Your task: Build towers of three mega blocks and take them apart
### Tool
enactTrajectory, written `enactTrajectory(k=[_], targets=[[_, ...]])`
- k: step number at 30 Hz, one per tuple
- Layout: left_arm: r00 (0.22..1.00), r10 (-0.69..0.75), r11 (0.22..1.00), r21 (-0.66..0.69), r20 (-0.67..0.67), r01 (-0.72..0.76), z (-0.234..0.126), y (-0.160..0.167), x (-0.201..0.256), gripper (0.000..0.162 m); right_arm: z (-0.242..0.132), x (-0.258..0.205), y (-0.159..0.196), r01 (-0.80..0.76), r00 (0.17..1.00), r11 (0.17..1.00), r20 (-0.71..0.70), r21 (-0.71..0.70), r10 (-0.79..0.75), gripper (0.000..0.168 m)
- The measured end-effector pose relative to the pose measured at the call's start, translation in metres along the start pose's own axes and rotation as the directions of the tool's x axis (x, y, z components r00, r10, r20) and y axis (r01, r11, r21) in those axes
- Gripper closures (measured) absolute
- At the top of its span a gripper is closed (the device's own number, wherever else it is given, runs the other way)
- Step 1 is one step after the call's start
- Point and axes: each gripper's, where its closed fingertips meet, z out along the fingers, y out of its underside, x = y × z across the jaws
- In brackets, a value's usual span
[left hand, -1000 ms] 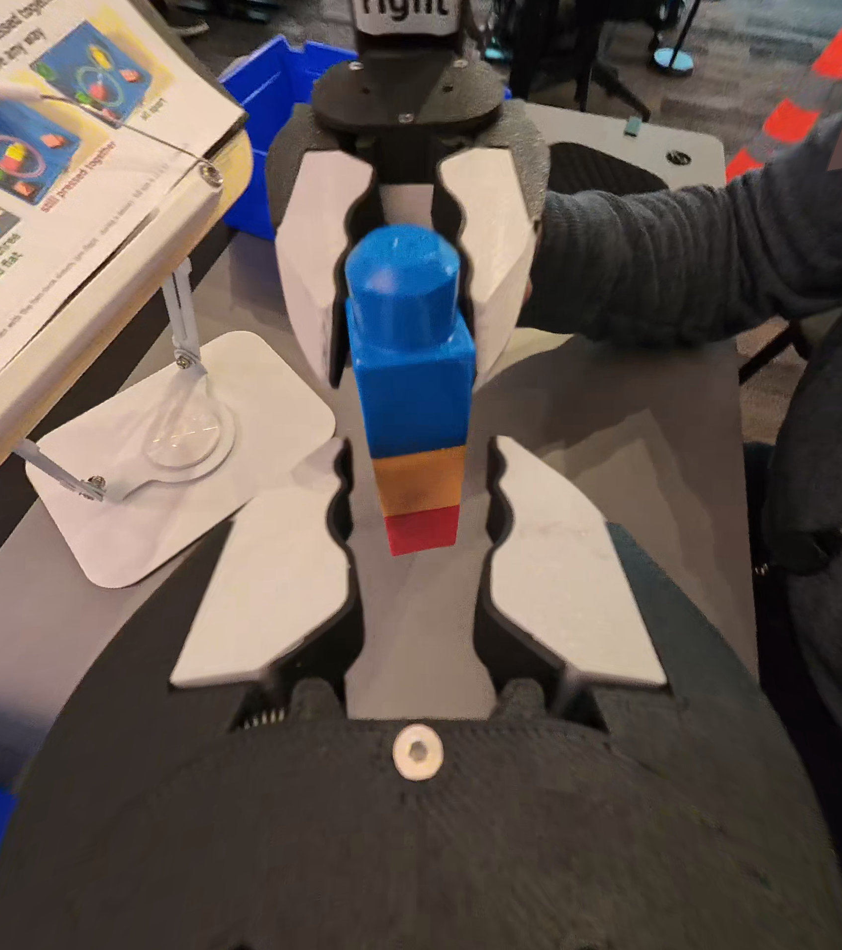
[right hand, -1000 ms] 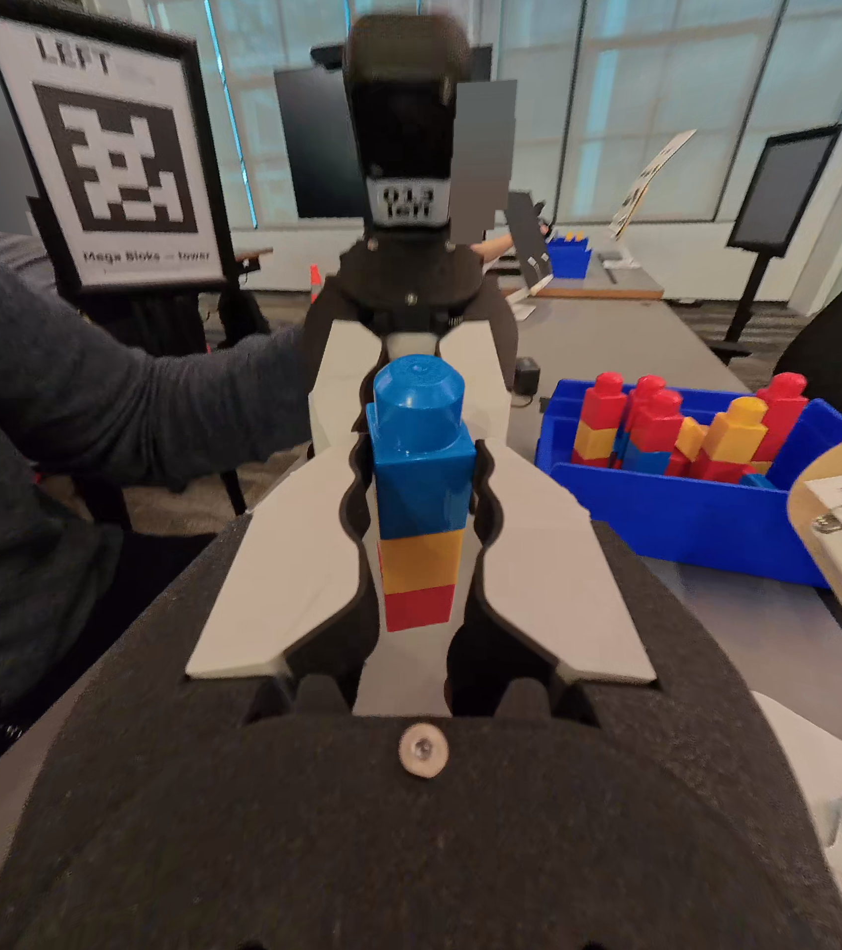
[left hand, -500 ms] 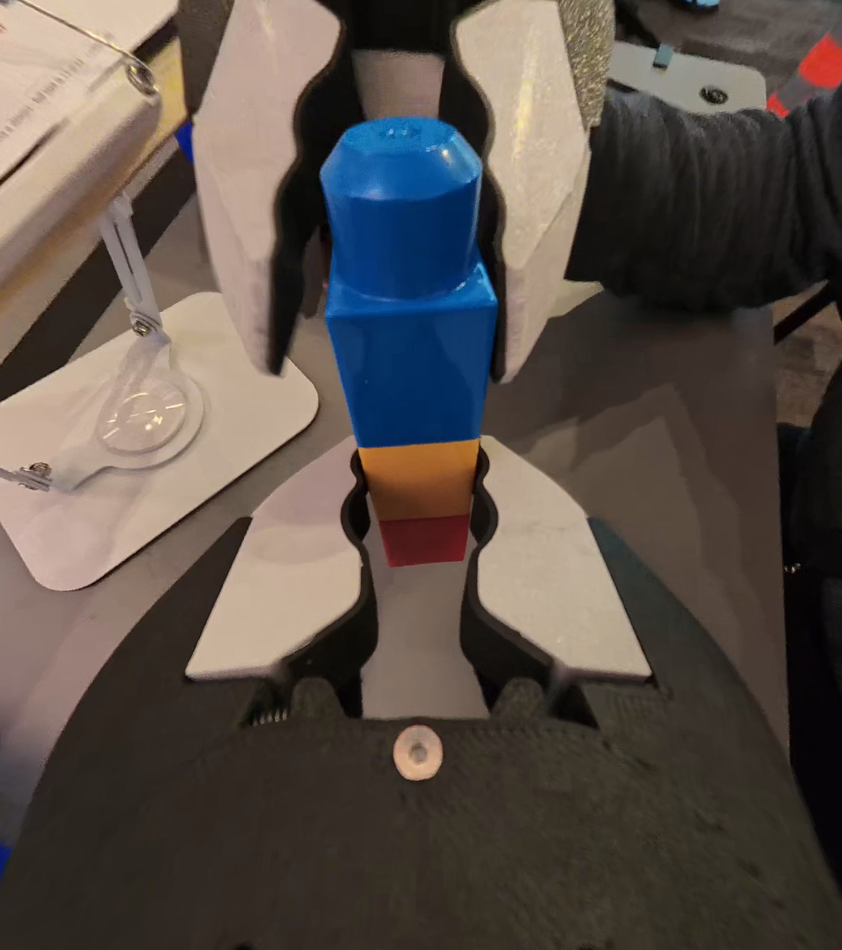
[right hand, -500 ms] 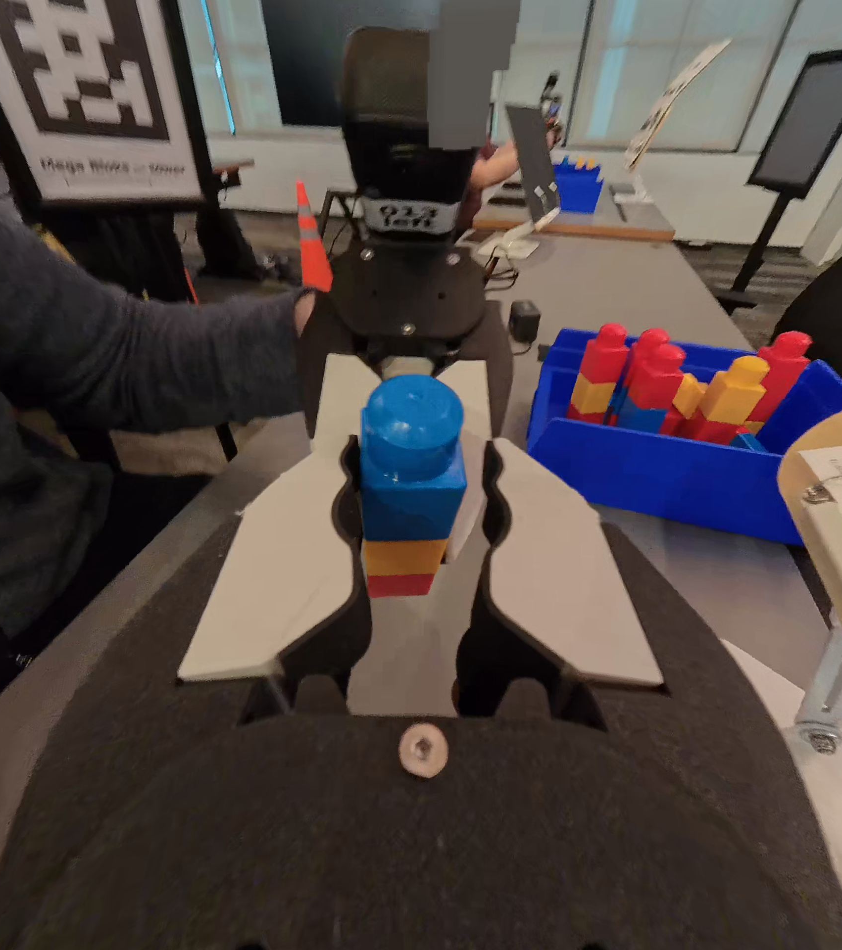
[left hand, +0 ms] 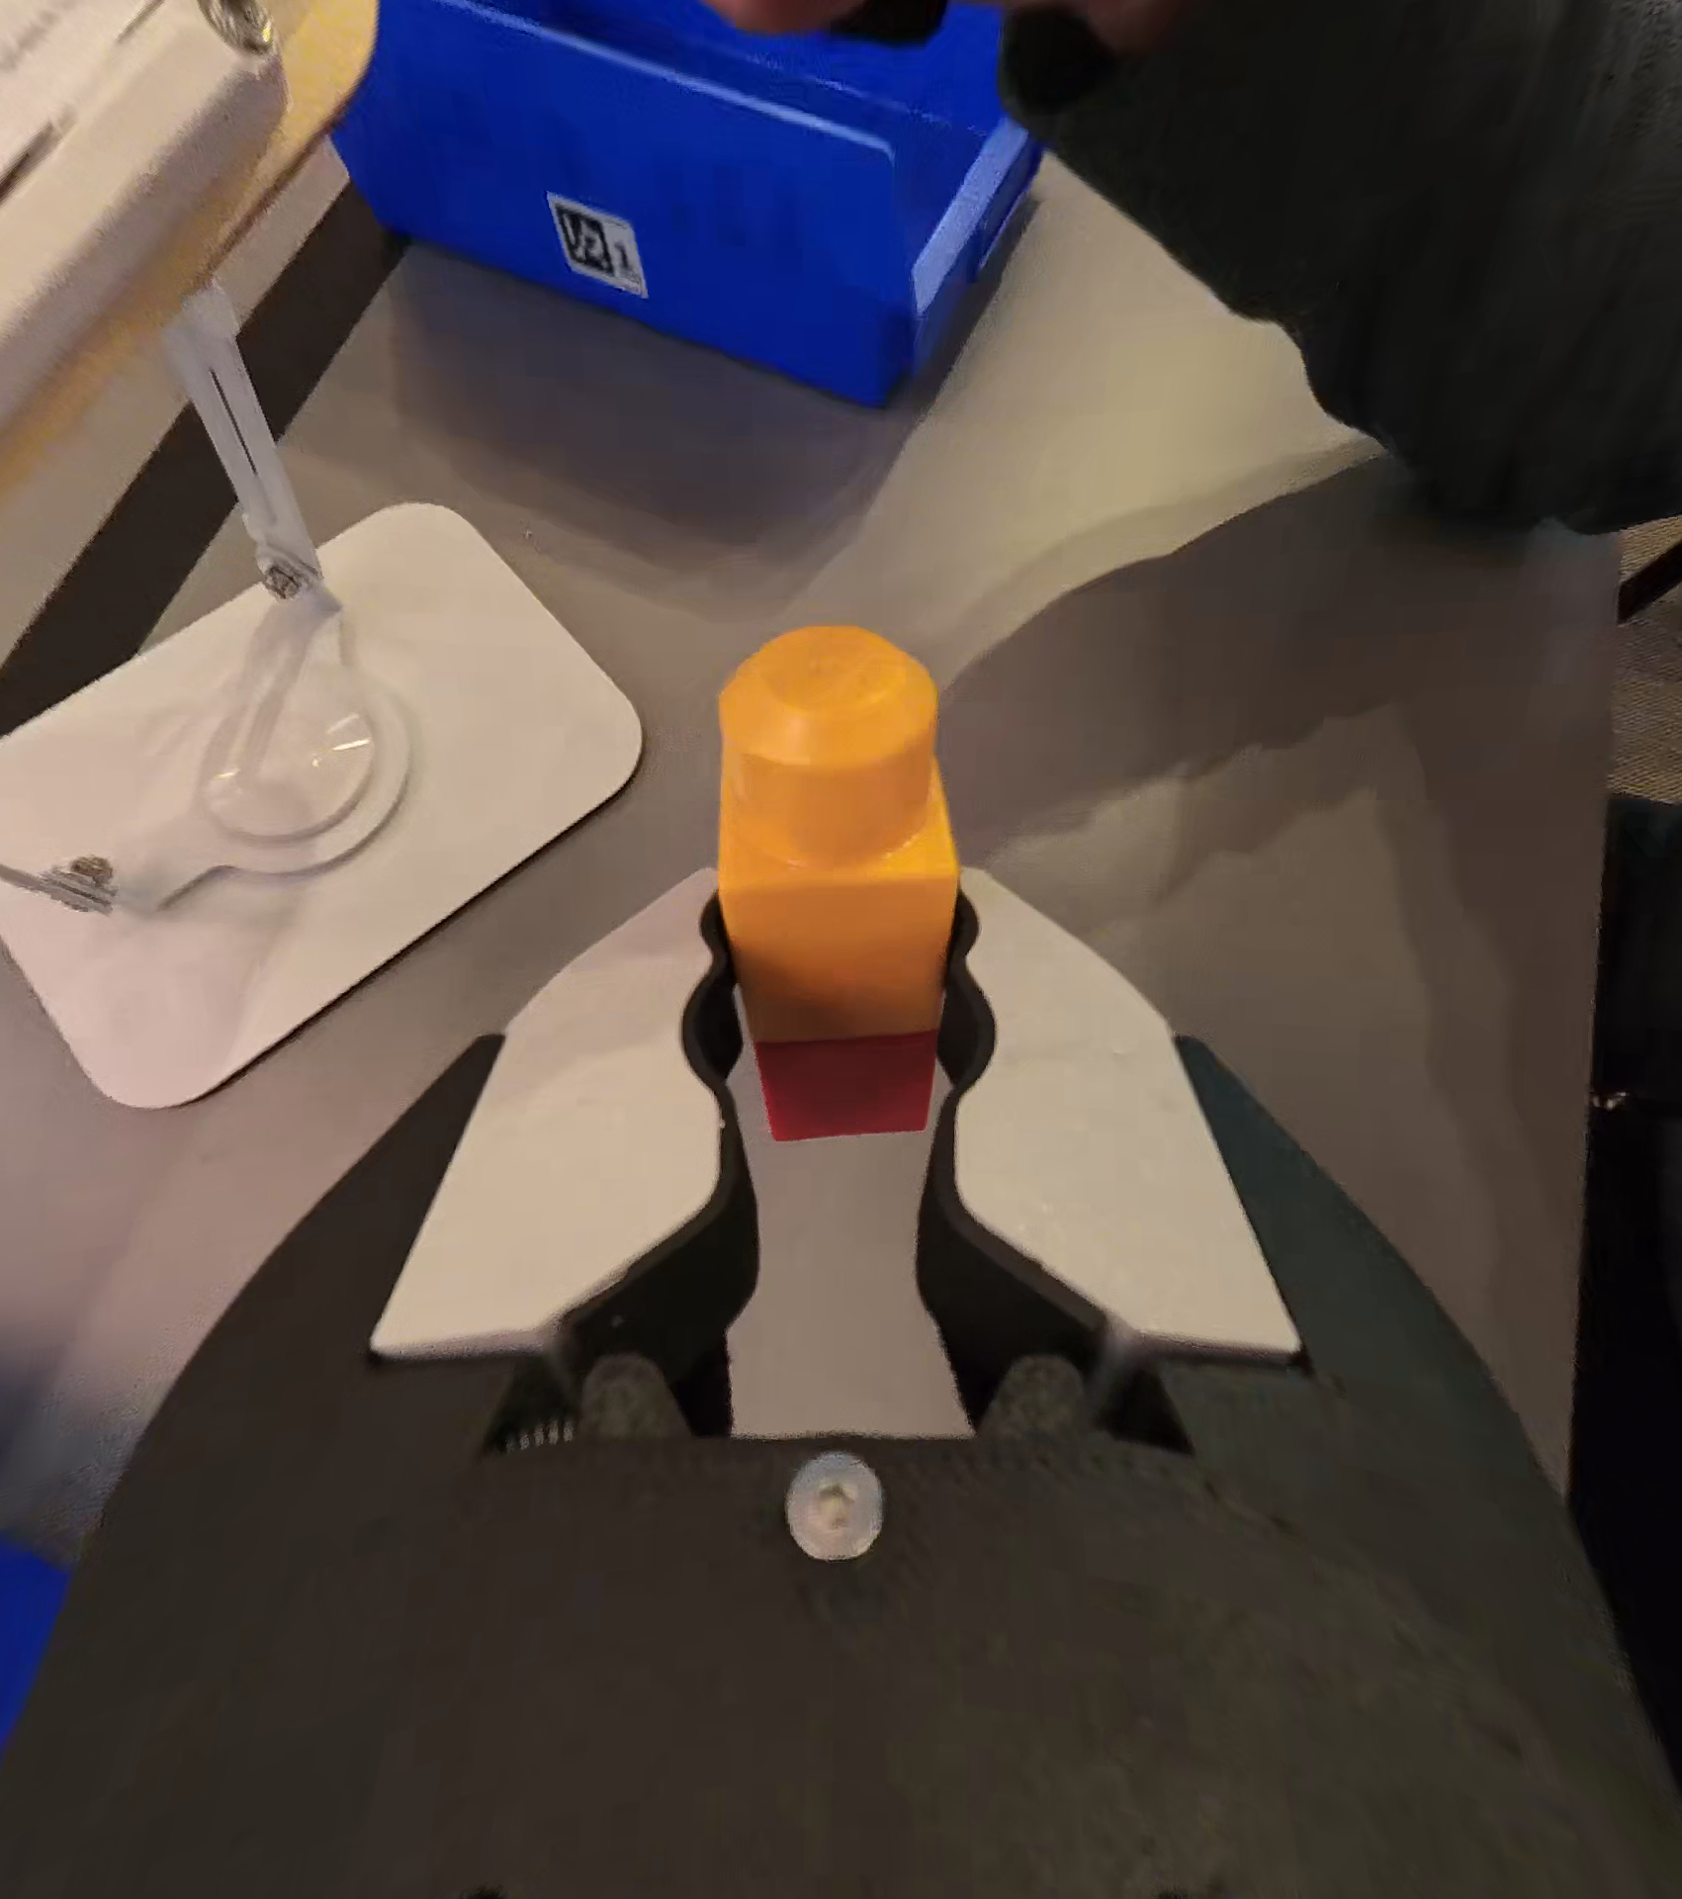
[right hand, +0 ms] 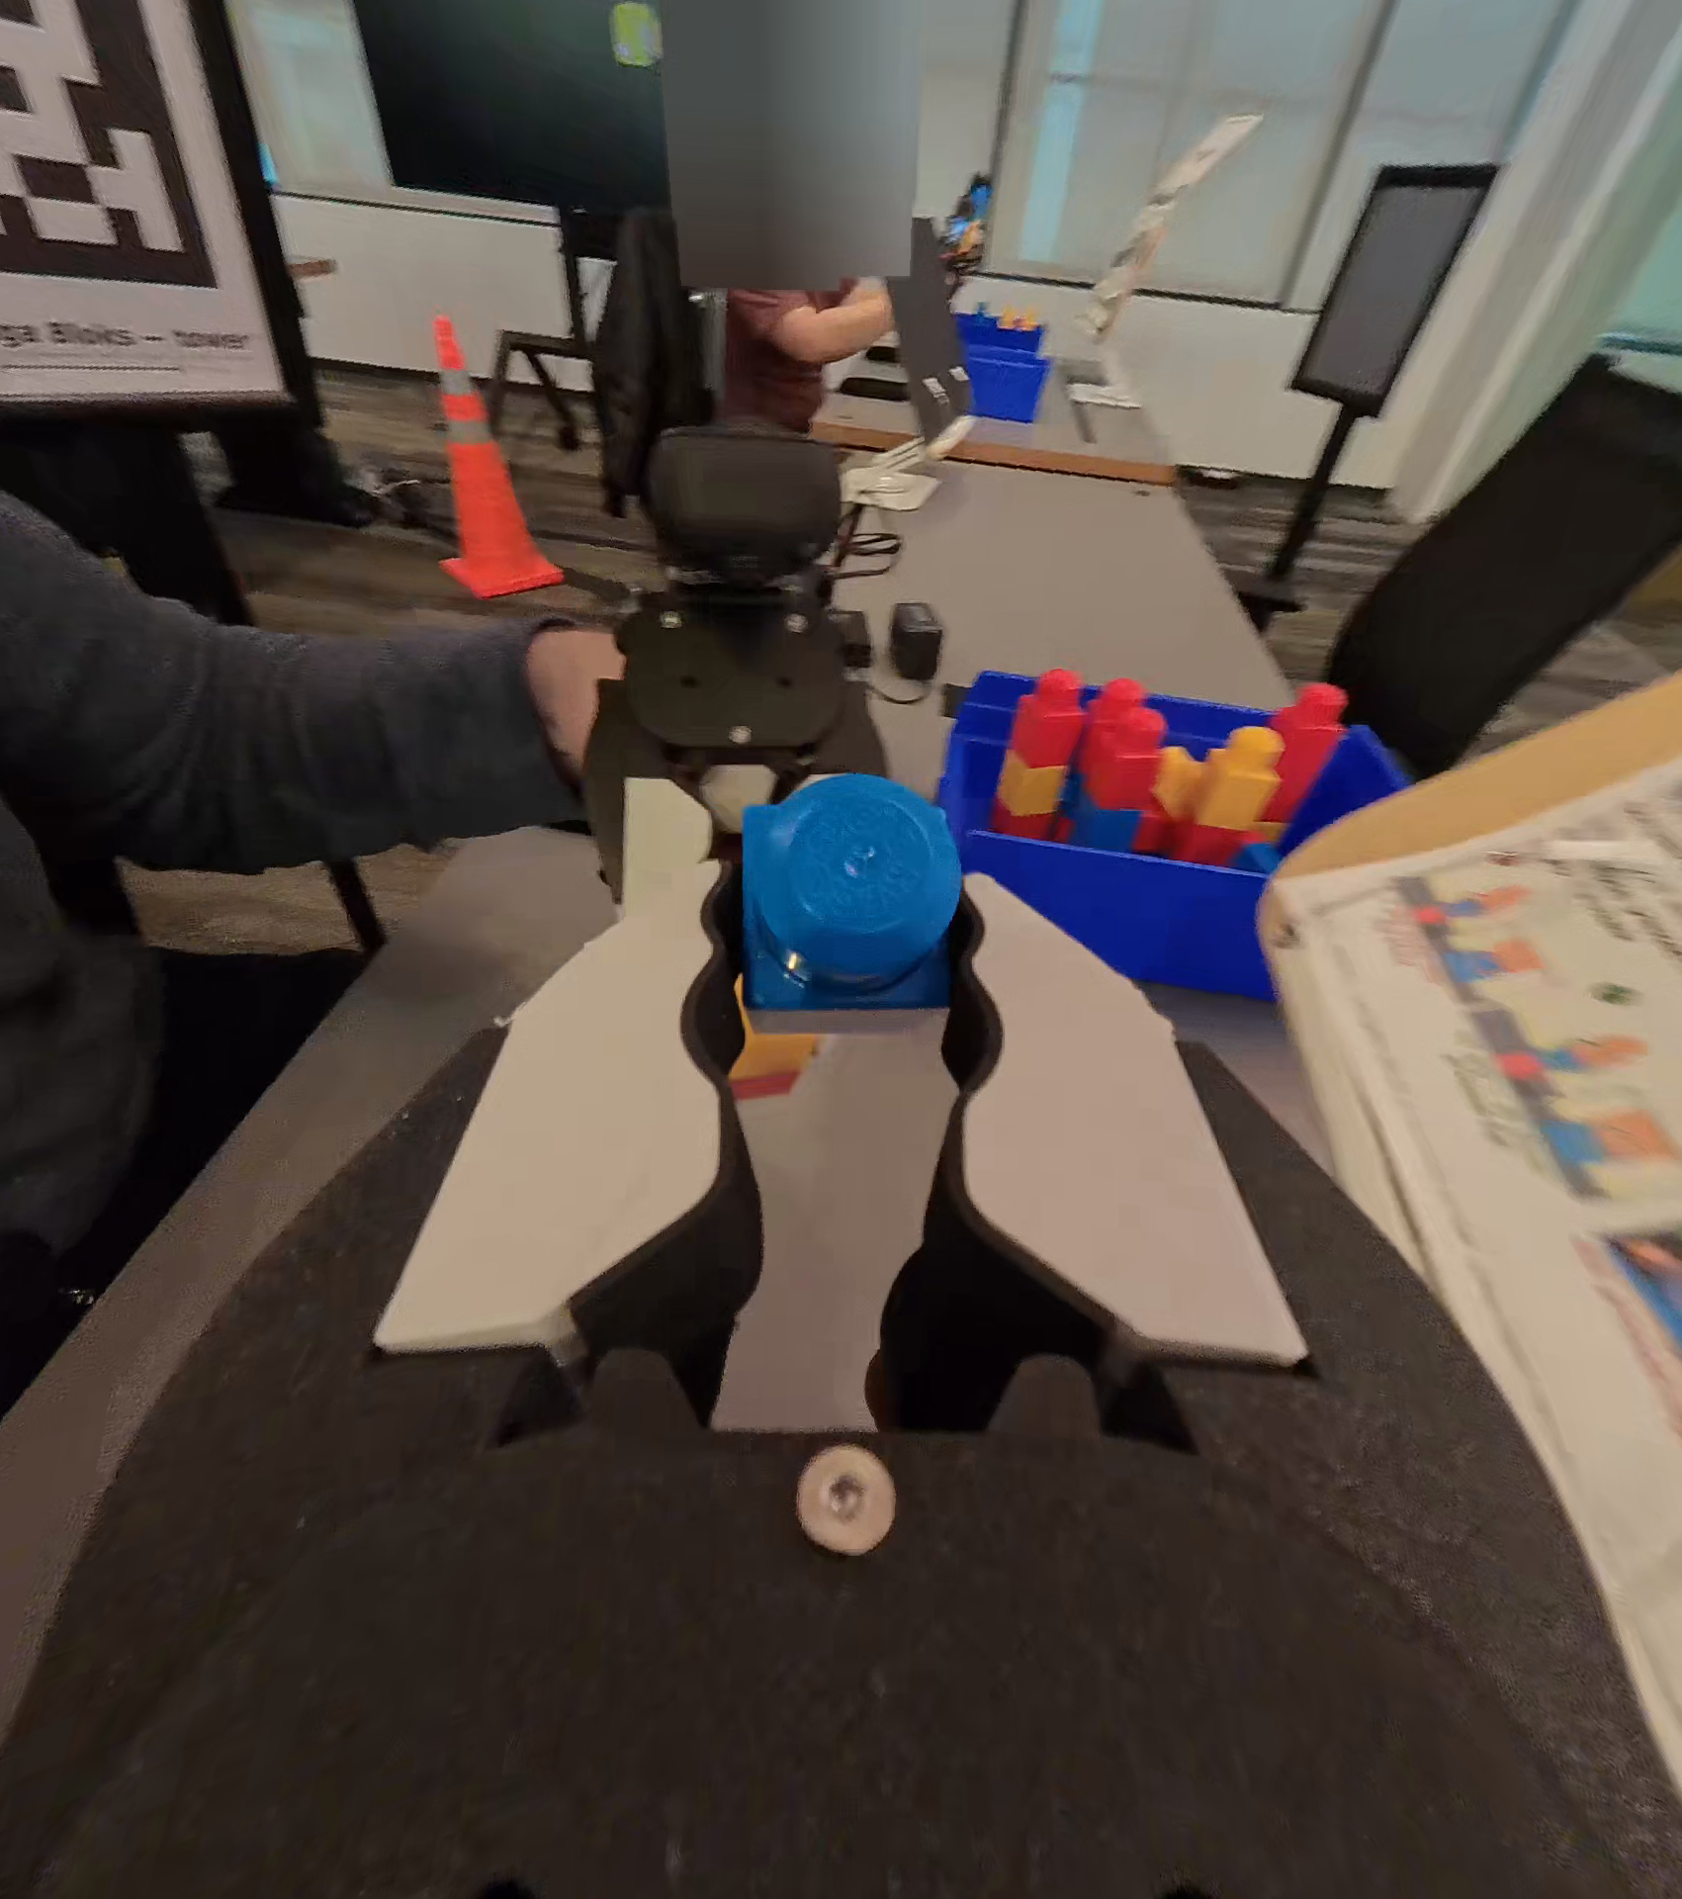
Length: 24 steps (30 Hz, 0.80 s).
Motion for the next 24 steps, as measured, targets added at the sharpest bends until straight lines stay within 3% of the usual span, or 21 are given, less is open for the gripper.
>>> enactTrajectory(k=[6, 11, 15, 18, 21, 22, 24], targets=[[0.999, 0.031, 0.999, -0.01, 0.039, -0.031, -0.007, -0.002, -0.002, 0.126, -0.097, 0.045, -0.002, -0.068, 0.949, 0.998, -0.309, -0.001, 0.064, 0.132], [1.0, -0.011, 1.0, 0.021, 0.023, 0.01, -0.002, 0.001, -0.003, 0.126, -0.201, 0.1, 0.071, -0.333, 0.739, 0.941, -0.636, -0.059, 0.221, 0.132], [1.0, -0.016, 1.0, 0.016, 0.009, 0.016, 0.006, 0.002, -0.005, 0.126, -0.261, 0.124, 0.123, -0.478, 0.563, 0.878, -0.772, -0.013, 0.296, 0.131], [0.999, -0.031, 0.999, 0.021, -0.008, 0.031, 0.011, 0.003, -0.005, 0.126, -0.288, 0.131, 0.152, -0.559, 0.461, 0.829, -0.827, 0.01, 0.321, 0.111], [0.999, -0.036, 0.999, 0.025, -0.016, 0.036, 0.017, 0.001, -0.003, 0.126, -0.296, 0.13, 0.151, -0.558, 0.442, 0.829, -0.856, -0.029, 0.268, 0.112], [0.999, -0.039, 0.999, 0.026, -0.014, 0.04, 0.018, 0.001, -0.003, 0.126, -0.291, 0.128, 0.141, -0.529, 0.466, 0.847, -0.85, -0.046, 0.246, 0.114], [0.999, -0.047, 0.998, 0.04, -0.015, 0.047, 0.02, -0.004, -0.003, 0.126, -0.258, 0.117, 0.109, -0.434, 0.595, 0.898, -0.772, -0.075, 0.224, 0.116]])
